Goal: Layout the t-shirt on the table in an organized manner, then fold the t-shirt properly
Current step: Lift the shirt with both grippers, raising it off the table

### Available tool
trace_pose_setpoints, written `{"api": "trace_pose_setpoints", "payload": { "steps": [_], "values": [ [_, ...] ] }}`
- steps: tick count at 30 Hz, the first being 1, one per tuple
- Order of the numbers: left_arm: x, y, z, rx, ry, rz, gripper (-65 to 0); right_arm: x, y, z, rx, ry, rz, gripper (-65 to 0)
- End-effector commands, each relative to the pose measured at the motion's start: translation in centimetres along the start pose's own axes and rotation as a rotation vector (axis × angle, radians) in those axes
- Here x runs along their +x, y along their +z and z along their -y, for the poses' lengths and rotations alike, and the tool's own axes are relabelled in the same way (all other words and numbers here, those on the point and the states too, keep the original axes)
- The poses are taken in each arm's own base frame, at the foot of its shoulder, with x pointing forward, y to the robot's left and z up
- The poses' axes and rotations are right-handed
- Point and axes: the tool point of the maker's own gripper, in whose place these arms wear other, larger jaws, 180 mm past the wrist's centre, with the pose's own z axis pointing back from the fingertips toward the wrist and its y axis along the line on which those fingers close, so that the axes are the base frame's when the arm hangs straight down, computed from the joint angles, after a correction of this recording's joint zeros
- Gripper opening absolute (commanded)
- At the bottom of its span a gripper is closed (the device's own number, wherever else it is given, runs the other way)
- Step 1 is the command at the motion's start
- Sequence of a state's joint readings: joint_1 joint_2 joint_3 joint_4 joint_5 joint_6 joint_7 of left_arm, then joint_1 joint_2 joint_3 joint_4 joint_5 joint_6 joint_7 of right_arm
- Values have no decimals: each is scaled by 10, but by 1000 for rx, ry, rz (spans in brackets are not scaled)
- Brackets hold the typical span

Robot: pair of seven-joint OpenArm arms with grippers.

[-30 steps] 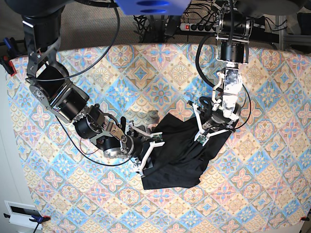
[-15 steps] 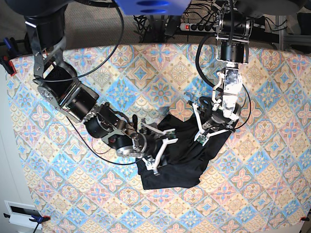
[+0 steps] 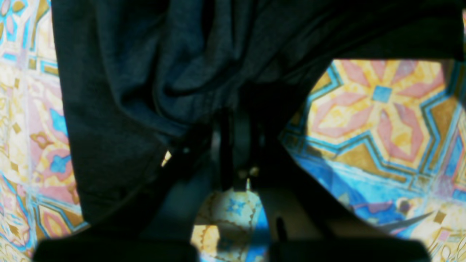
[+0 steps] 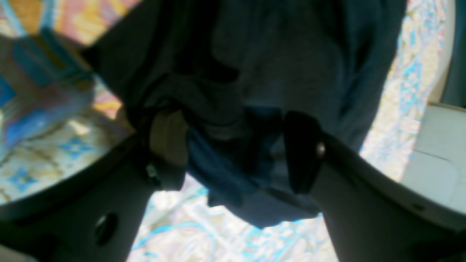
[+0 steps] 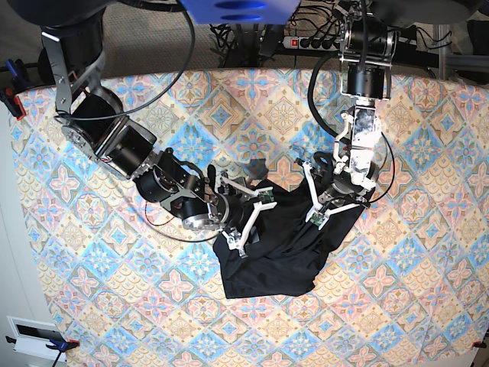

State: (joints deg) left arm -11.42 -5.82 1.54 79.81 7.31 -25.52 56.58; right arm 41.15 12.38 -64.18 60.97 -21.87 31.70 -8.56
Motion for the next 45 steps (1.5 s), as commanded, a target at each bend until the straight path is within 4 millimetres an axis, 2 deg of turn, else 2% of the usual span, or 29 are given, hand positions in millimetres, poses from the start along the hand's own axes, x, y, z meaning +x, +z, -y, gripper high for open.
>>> {"api": "trace_pose_setpoints", "payload": {
  "steps": [1,4,6,11,13,15,17,19,21,25,28,32,36,39,45],
  "values": [
    [9,4,-5,13,-5,15,-650,3,7,24,-48,10,13,-259],
    [9,4,-5,12,-4,16,-650,3,7,24,-48,10,13,-263],
    [9,4,-5,12,-4,16,-650,3,7,24,-48,10,13,-301],
    [8,4,-4,11,-4,14,-650,3,7,26,-52,5,14,-492],
    [8,4,-4,11,-4,14,-650,14,5,29,-56,8,33,-566],
    [8,4,-4,11,-4,14,-650,37,0,33,-62,16,72,-648],
    [8,4,-4,11,-4,14,-650,54,-3,36,-66,19,102,-650],
    [9,4,-4,11,-4,16,-650,60,-3,37,-69,22,112,-650],
    [9,4,-4,10,-3,18,-650,61,-2,39,-75,19,116,-650],
    [12,4,-5,9,2,26,-650,52,8,65,-142,-50,120,-650],
    [15,9,-17,29,38,45,-650,46,15,80,-180,-86,123,-650],
    [40,36,-38,96,53,146,-650,37,30,108,-249,-131,124,-650],
    [70,72,-65,184,67,248,-650,29,40,124,-295,-166,126,-650],
    [100,108,-87,259,69,329,-650,27,56,148,-359,-187,136,-650],
    [147,174,-114,379,62,459,-650,11,101,197,-513,-242,78,-650]
  ]
}}
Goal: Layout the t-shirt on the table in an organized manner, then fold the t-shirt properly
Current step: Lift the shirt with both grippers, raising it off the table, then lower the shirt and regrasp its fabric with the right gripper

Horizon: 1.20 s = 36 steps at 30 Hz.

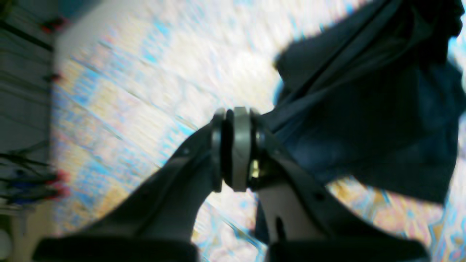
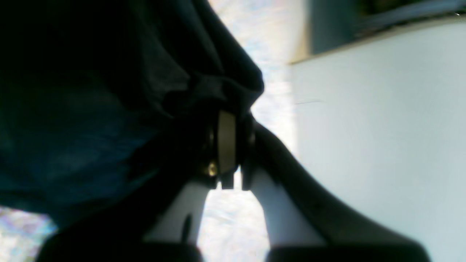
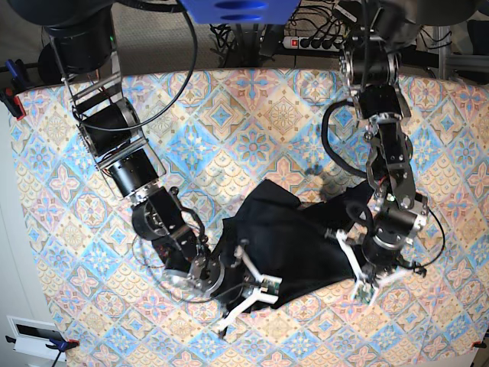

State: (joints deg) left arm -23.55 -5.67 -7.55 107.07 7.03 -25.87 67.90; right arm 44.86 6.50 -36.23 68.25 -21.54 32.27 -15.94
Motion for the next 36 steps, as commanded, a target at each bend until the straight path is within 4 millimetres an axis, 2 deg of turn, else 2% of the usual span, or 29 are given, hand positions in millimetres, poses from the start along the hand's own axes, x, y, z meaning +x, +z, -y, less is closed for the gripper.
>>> {"api": "trace_pose_setpoints", "payload": {
  "steps": [1,3,5,8,12,17,21,25,28,29,30,34,36],
  "values": [
    [27,10,-15,44,2,69,-650,12,9,36,-85,11,21,-650],
    [47,20,-25,74,3,111,-650,14,18,58,-140,2,12,-650],
    [68,30,-36,104,5,152,-650,8,26,74,-181,-22,-17,-650],
    [89,38,-47,128,11,186,-650,5,40,100,-249,-53,-31,-650],
    [112,48,-57,153,14,238,-650,-3,65,137,-352,-103,-60,-650],
    [135,61,-77,226,14,279,-650,-11,107,190,-493,-140,-92,-650],
    [154,72,-87,253,18,324,-650,-16,135,215,-567,-113,-130,-650],
    [161,76,-89,260,15,341,-650,-17,147,219,-591,-89,-156,-650],
    [155,71,-85,250,13,322,-650,-10,151,221,-602,-76,-142,-650],
    [152,69,-83,245,12,316,-650,-8,151,219,-602,-73,-137,-650],
    [151,67,-81,239,9,311,-650,-16,145,208,-579,-85,-148,-650],
    [157,38,-35,138,-123,251,-650,-38,126,170,-506,-129,-179,-650],
    [170,28,1,65,-187,248,-650,-47,122,156,-482,-145,-194,-650]
  ]
}}
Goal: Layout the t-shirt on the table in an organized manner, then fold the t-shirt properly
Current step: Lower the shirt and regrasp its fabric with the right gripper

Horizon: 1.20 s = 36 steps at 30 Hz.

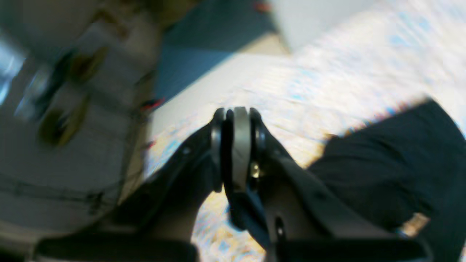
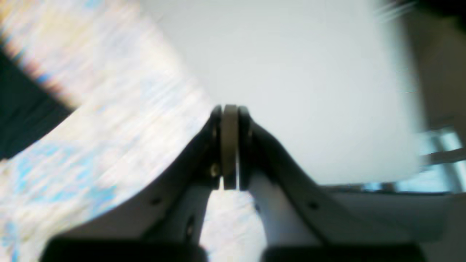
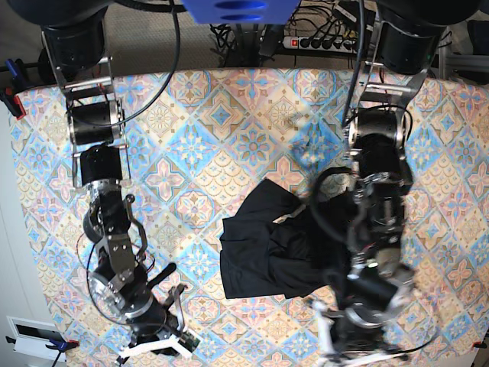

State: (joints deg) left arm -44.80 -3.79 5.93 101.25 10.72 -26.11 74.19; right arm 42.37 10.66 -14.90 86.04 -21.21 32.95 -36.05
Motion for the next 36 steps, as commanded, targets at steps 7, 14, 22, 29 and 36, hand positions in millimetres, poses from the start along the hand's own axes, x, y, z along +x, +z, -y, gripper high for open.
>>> {"api": "trace_pose_setpoints", "payload": {
  "steps": [7,14,22,29,36],
  "values": [
    [103,37,129,-319,-182,240,-650,-51,28,91,-230,-228,-40,-650],
    [138,133,207,-680,-292,524,-650,-171,65,135,-367,-468,-220,-650],
    [151,146,190,-700,-263,606,-650,-219,101,152,-425,-435,-319,-650],
    [99,-13,218,-636,-247,210,-650,-228,100,140,-404,-435,-342,-650],
    [-80,-122,264,-574,-349,-166,-650,-247,91,82,-303,-443,-399,-650]
  ]
}}
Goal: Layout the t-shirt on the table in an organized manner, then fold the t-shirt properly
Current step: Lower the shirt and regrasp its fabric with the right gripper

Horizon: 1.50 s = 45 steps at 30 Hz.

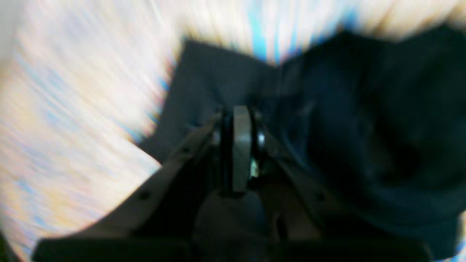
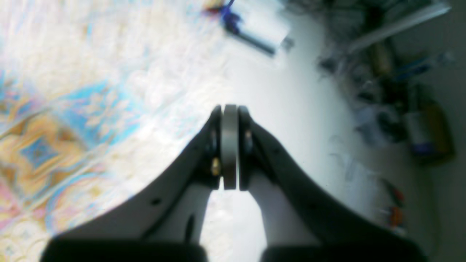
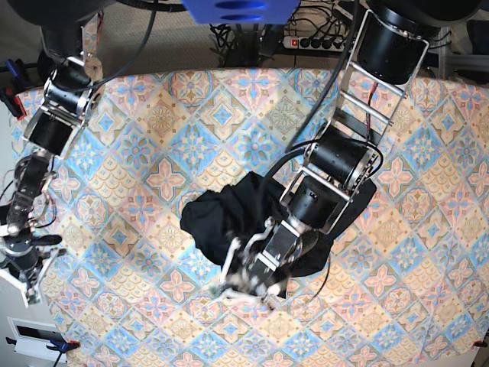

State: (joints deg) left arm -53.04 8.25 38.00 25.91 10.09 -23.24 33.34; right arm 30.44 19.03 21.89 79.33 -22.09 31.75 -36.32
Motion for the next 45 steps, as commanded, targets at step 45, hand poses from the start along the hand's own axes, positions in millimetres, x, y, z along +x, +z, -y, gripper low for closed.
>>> {"api": "trace_pose_setpoints", "payload": {
  "steps": [45],
  "values": [
    [-138,4,-55,294,1080,187,-650,10,117,-274,636,222,278,-526]
  ]
}}
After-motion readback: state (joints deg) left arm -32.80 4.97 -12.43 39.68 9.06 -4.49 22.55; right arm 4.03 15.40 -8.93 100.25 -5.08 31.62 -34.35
